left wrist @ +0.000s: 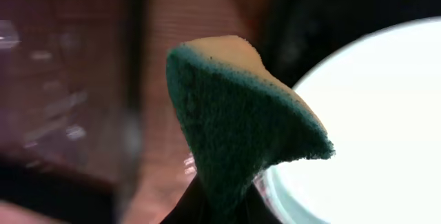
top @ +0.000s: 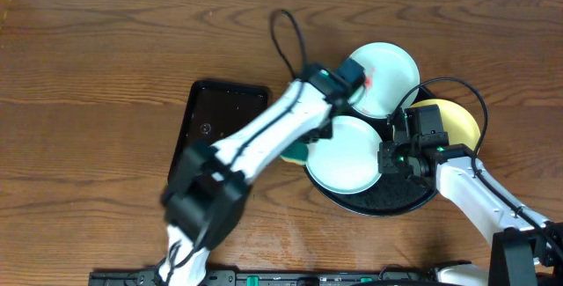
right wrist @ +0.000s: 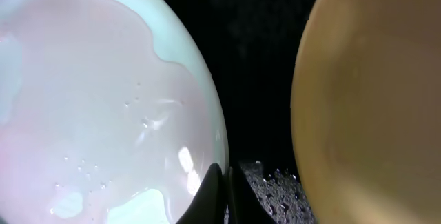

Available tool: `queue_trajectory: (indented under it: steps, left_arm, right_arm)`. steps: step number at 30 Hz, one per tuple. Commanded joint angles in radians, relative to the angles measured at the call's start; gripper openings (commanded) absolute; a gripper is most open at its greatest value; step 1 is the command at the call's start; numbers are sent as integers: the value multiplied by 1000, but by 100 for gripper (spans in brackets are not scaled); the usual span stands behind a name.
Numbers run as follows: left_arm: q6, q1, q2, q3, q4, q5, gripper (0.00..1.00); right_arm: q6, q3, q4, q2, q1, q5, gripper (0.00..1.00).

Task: Clean dirty plates on tray and stack at the side
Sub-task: 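Return the sponge to the black tray with the left gripper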

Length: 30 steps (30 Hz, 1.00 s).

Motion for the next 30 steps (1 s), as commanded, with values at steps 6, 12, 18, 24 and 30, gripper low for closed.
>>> queue_trajectory:
  steps: [6,12,18,24,30]
  left_arm:
    - [92,242,-181,26,-61,-53,8]
    - [212,402,-180,-63,-42,106,8]
    - [258,486,-180,-180,18,157,12]
    - [275,495,-180,-195,21,158,35]
    - [274,495,-184,-195,12,162,42]
  right_arm:
    - [23,132,-165,-85,17,8,1]
    - [24,195,-287,-170,89,215,1]
    - [39,199,-312,-220,233,438,1]
    - [47,222,-311,-272,388,713,1]
    - [50,229,-320,-282,437,730,1]
